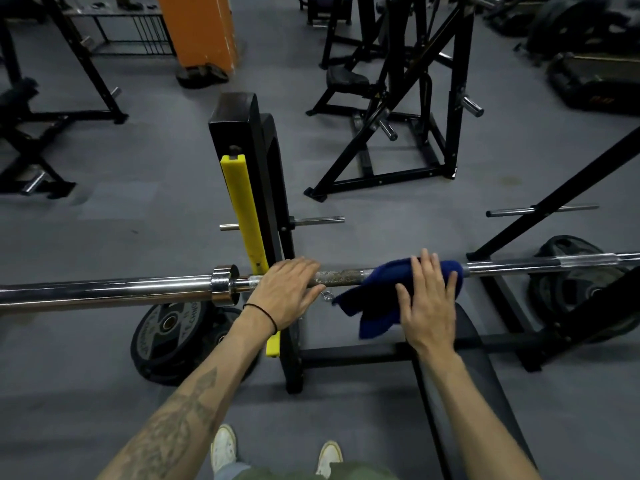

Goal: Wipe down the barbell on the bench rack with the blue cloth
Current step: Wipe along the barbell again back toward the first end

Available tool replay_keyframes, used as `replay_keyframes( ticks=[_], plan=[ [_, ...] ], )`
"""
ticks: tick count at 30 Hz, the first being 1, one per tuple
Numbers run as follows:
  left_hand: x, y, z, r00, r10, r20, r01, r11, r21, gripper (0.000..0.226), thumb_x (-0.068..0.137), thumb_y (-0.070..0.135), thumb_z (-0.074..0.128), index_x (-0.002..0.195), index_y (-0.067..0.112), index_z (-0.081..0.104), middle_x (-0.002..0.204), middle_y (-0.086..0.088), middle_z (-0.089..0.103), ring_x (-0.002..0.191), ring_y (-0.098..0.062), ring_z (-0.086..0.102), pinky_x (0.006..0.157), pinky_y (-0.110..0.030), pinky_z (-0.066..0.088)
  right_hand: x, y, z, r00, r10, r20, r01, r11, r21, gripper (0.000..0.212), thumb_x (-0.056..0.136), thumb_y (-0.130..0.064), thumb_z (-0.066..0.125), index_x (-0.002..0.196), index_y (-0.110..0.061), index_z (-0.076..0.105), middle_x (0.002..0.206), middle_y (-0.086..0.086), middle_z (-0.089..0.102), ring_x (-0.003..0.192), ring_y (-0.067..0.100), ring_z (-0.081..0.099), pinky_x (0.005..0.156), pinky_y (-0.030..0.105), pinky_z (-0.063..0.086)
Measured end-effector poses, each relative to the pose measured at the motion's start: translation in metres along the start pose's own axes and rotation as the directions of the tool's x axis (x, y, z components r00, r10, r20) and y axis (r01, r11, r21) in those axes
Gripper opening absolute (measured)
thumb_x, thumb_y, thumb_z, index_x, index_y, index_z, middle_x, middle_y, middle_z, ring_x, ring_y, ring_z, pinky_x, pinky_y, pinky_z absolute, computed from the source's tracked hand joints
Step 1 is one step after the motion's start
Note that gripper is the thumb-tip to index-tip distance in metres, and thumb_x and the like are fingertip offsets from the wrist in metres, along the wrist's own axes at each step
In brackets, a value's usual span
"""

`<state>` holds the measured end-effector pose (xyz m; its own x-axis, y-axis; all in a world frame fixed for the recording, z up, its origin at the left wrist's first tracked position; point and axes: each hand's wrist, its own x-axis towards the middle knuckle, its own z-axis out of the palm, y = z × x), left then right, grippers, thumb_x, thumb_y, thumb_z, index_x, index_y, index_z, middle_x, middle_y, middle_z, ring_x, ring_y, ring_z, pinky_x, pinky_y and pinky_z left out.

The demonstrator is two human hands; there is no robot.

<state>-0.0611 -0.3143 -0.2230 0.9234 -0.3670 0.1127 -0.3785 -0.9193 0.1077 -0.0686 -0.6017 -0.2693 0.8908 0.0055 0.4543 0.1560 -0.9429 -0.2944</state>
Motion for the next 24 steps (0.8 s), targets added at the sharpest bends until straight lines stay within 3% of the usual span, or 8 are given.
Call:
replay_keyframes(
  ticks=[3,8,10,12,15,20,22,24],
  plan=[
    [0.002,-0.001,0.001,1.000,0.015,-0.018,-0.015,1.000,0.025,0.057,0.102,0.053,0.033,0.143,0.017,0.049,0.144,-0.002,0.056,0.135,-0.019,0.049,0.115,-0.037,0.033,0.001,-0.058,0.016,0.977,0.213,-0.011,-0.207,0.958,0.201,0.078,0.106,-0.060,0.029,0.157,-0.001,0.036,0.169,0.014,0.024,0.160,0.026,0.007,0.130,0.046,-0.001],
    [0.001,-0.002,0.001,0.999,0.024,-0.022,-0.024,1.000,0.009,0.055,0.102,0.051,0.036,0.143,0.017,0.050,0.143,-0.002,0.056,0.134,-0.019,0.050,0.114,-0.038,0.034,-0.003,-0.041,0.007,0.943,-0.310,0.125,0.295,0.947,0.124,0.072,0.107,-0.053,0.039,0.161,-0.007,0.029,0.170,0.010,0.023,0.159,0.020,0.013,0.130,0.043,0.012],
    [0.000,-0.001,0.001,0.999,0.030,-0.037,-0.030,1.000,-0.002,0.054,0.102,0.050,0.037,0.140,0.016,0.052,0.139,-0.002,0.059,0.129,-0.019,0.054,0.110,-0.037,0.038,0.005,-0.006,0.000,0.967,-0.245,0.065,0.242,0.969,0.050,0.067,0.108,-0.050,0.035,0.158,-0.006,0.037,0.167,0.012,0.031,0.157,0.023,0.022,0.130,0.042,0.014],
    [0.000,-0.001,0.001,0.999,0.028,-0.044,-0.028,1.000,-0.005,0.051,0.101,0.050,0.037,0.138,0.017,0.052,0.133,-0.002,0.061,0.121,-0.019,0.057,0.105,-0.036,0.043,0.007,0.006,-0.003,1.000,-0.022,-0.004,0.022,0.998,0.064,0.070,0.109,-0.054,0.029,0.155,-0.003,0.040,0.165,0.015,0.034,0.157,0.026,0.023,0.130,0.044,0.012],
    [0.002,0.000,0.001,0.999,0.028,-0.019,-0.028,1.000,0.009,0.051,0.101,0.050,0.034,0.136,0.017,0.052,0.125,-0.001,0.063,0.113,-0.020,0.060,0.098,-0.037,0.046,0.006,-0.044,0.012,0.976,0.214,-0.024,-0.206,0.959,0.193,0.079,0.106,-0.062,0.027,0.154,0.000,0.040,0.166,0.014,0.031,0.159,0.026,0.013,0.130,0.047,0.006],
    [0.003,0.003,0.000,0.999,-0.015,0.036,0.014,0.999,0.037,0.045,0.102,0.055,0.031,0.126,0.023,0.051,0.111,0.003,0.061,0.097,-0.017,0.059,0.086,-0.036,0.047,-0.009,-0.047,0.010,0.956,-0.282,0.082,0.272,0.955,0.114,0.071,0.107,-0.055,0.036,0.159,-0.006,0.035,0.167,0.011,0.031,0.158,0.024,0.020,0.129,0.045,0.014],
    [0.008,0.007,-0.003,0.994,-0.082,0.068,0.078,0.995,0.064,0.046,0.100,0.063,0.031,0.114,0.024,0.051,0.103,0.005,0.061,0.089,-0.016,0.059,0.081,-0.035,0.048,0.001,-0.012,0.002,0.959,-0.276,0.062,0.273,0.961,0.043,0.065,0.108,-0.051,0.035,0.156,-0.007,0.041,0.163,0.012,0.039,0.154,0.026,0.030,0.129,0.043,0.018],
    [0.016,0.011,-0.006,0.984,-0.145,0.108,0.129,0.982,0.139,0.054,0.096,0.071,0.029,0.107,0.023,0.050,0.097,0.004,0.063,0.084,-0.018,0.063,0.075,-0.034,0.050,0.006,0.003,-0.002,0.996,-0.093,0.005,0.092,0.995,0.048,0.065,0.109,-0.051,0.031,0.152,-0.005,0.046,0.158,0.014,0.045,0.151,0.030,0.035,0.129,0.043,0.017]
  ],
)
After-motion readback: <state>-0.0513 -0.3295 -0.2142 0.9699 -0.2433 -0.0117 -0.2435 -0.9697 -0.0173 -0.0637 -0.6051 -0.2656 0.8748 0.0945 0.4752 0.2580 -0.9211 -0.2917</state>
